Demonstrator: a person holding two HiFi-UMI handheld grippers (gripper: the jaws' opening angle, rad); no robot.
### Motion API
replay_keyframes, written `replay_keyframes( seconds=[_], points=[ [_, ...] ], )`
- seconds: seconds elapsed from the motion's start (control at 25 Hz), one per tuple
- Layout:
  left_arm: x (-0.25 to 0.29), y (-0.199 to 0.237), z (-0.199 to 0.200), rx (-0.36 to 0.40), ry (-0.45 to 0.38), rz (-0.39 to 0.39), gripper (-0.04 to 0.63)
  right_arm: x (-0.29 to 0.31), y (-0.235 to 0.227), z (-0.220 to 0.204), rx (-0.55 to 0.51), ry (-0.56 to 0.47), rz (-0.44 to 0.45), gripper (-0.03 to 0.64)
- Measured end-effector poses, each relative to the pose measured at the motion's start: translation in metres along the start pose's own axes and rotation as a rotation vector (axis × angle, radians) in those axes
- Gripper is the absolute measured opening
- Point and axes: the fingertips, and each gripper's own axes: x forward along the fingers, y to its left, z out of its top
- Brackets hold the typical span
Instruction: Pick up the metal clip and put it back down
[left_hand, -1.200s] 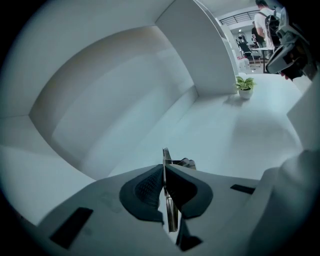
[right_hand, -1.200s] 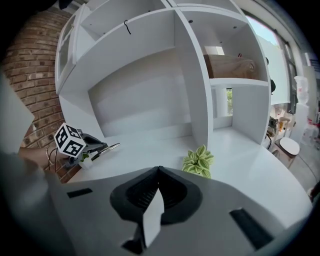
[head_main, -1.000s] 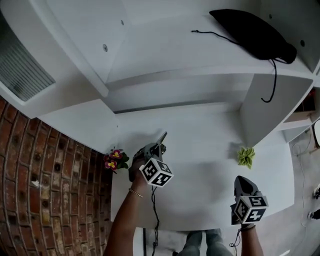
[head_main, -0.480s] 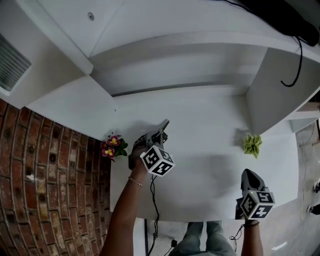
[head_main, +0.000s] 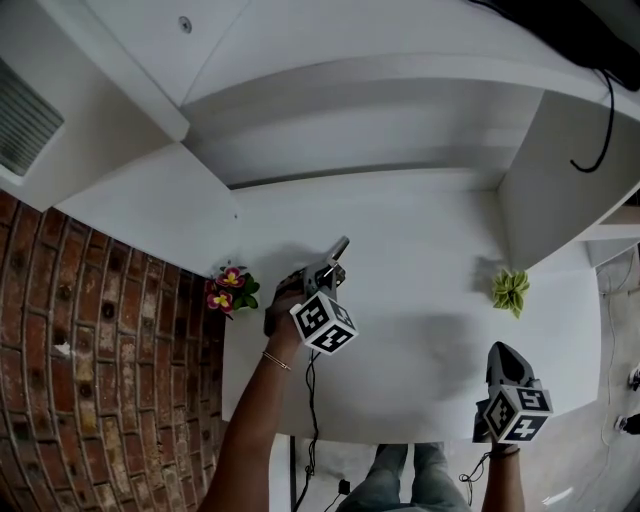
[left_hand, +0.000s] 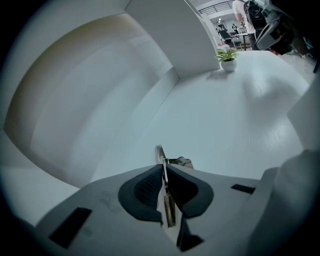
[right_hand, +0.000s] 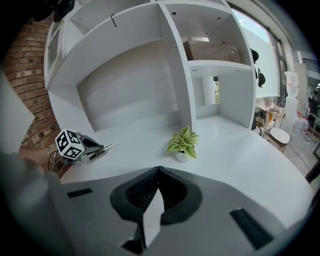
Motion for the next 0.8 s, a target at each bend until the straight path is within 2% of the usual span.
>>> replay_keyframes(
  seconds=[0.56, 0.8],
  points=[
    [0.005, -0.021, 0.001, -0.061, 0.002, -0.193, 0.078, 0.001, -0.006, 0.001, 0.018, 0.005, -0.003, 0.002],
    [0.004, -0.025, 0.002, -0.12, -0.017, -0.269, 0.106, 0.004, -0.009, 0.002, 0.012, 0.012, -0.01, 0.002]
  ],
)
